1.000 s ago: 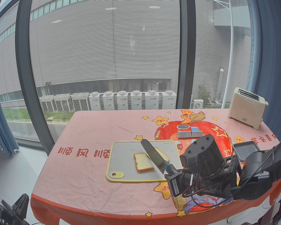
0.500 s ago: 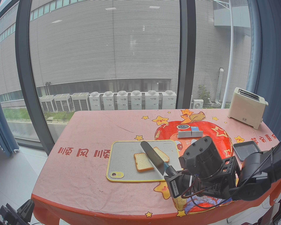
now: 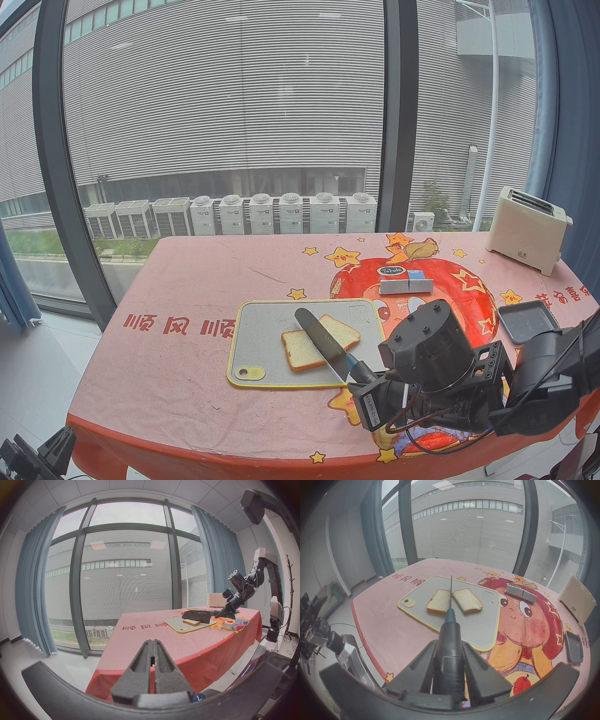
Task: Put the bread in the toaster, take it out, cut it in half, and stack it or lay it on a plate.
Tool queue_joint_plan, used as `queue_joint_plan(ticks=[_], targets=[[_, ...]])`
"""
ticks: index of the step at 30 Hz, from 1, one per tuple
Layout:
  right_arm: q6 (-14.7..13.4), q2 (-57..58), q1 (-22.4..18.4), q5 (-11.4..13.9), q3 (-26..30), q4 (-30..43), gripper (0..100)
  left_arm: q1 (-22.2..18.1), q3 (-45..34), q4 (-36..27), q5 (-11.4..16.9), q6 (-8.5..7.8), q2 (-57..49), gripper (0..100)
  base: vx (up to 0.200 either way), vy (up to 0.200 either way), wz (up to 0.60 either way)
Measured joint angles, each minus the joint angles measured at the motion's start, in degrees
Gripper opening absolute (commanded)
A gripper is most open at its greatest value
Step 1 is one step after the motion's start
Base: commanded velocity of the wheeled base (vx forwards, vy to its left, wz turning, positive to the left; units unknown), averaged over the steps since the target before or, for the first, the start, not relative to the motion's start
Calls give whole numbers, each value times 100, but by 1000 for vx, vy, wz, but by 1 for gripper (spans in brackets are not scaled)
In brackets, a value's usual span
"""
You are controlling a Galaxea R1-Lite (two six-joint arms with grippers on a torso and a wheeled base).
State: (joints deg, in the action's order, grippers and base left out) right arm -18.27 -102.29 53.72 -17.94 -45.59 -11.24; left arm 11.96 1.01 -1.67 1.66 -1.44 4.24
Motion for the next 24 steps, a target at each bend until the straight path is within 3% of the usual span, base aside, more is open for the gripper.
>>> queue_joint_plan(ticks=[24], targets=[[-20, 33, -37, -118, -43, 66, 0, -11, 0, 157, -10, 13, 5, 0, 0, 0, 0]])
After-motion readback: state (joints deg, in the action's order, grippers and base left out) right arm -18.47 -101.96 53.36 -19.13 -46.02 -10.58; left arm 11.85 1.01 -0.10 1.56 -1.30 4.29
